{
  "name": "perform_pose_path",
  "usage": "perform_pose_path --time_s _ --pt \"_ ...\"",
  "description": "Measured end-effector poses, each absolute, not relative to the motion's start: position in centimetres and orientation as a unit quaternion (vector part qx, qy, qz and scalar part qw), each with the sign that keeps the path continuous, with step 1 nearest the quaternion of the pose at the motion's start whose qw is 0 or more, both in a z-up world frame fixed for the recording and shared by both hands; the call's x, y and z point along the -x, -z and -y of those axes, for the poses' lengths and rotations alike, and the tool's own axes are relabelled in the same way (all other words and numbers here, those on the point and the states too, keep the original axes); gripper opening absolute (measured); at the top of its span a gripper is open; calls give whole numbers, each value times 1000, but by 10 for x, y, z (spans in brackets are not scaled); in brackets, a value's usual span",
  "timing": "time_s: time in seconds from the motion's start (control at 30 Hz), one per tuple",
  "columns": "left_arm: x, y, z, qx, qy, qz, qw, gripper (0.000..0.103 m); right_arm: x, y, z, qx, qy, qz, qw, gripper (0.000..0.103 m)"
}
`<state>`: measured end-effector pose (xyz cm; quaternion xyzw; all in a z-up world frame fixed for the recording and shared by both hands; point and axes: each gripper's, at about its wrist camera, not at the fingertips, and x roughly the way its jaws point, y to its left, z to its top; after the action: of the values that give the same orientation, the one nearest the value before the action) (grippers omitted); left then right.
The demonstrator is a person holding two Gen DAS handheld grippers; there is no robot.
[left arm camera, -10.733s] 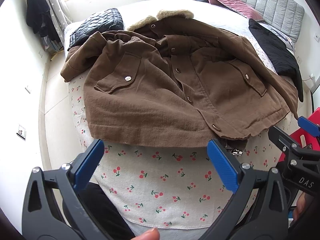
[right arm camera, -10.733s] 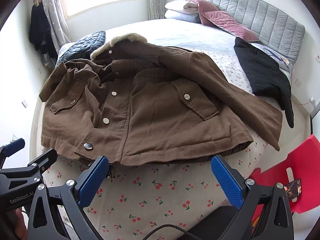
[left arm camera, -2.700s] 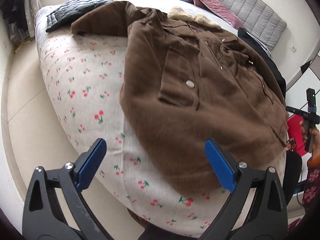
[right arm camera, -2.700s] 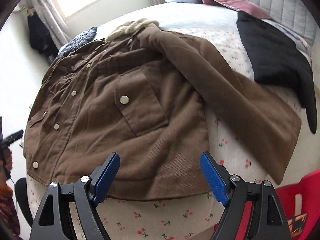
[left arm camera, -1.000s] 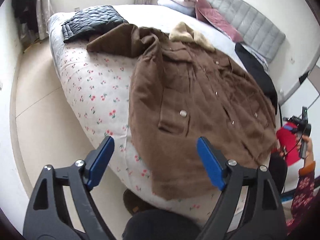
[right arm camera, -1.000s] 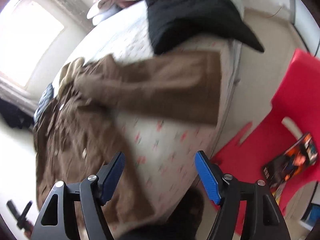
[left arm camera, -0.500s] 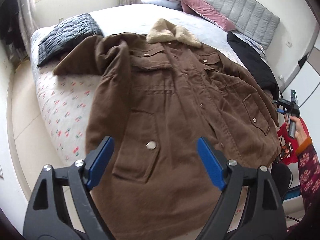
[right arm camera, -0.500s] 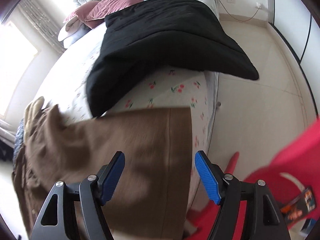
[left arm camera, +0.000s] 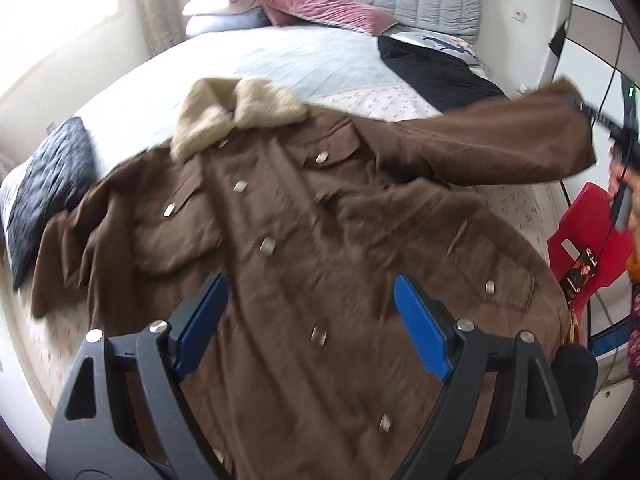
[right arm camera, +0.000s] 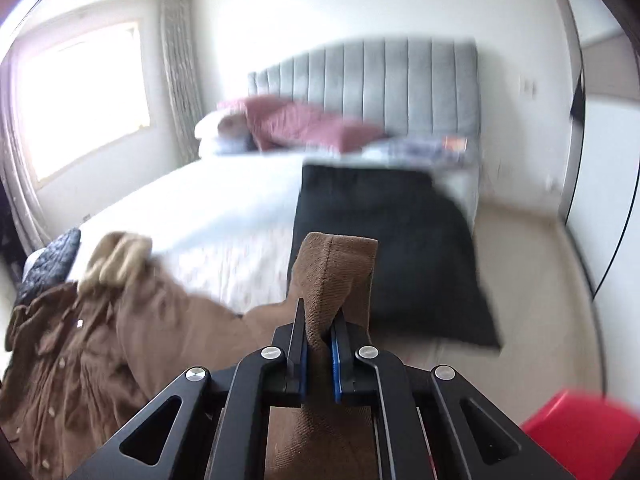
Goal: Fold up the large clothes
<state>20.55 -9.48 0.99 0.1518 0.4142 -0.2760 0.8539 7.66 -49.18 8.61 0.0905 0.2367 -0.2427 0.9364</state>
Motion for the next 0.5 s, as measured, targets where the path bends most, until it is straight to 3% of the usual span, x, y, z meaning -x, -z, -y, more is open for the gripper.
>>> perform_pose_path --time_s 0.23,0.4,0.5 --pt "-274 4 193 -128 307 -397 856 85 -167 -171 515 -8 324 -201 924 7" --pt "-328 47 246 -73 317 -427 844 85 -217 -167 536 35 380 -212 900 7" --pt "-347 82 271 -26 336 -470 816 85 -234 -137 566 34 400 -241 884 7"
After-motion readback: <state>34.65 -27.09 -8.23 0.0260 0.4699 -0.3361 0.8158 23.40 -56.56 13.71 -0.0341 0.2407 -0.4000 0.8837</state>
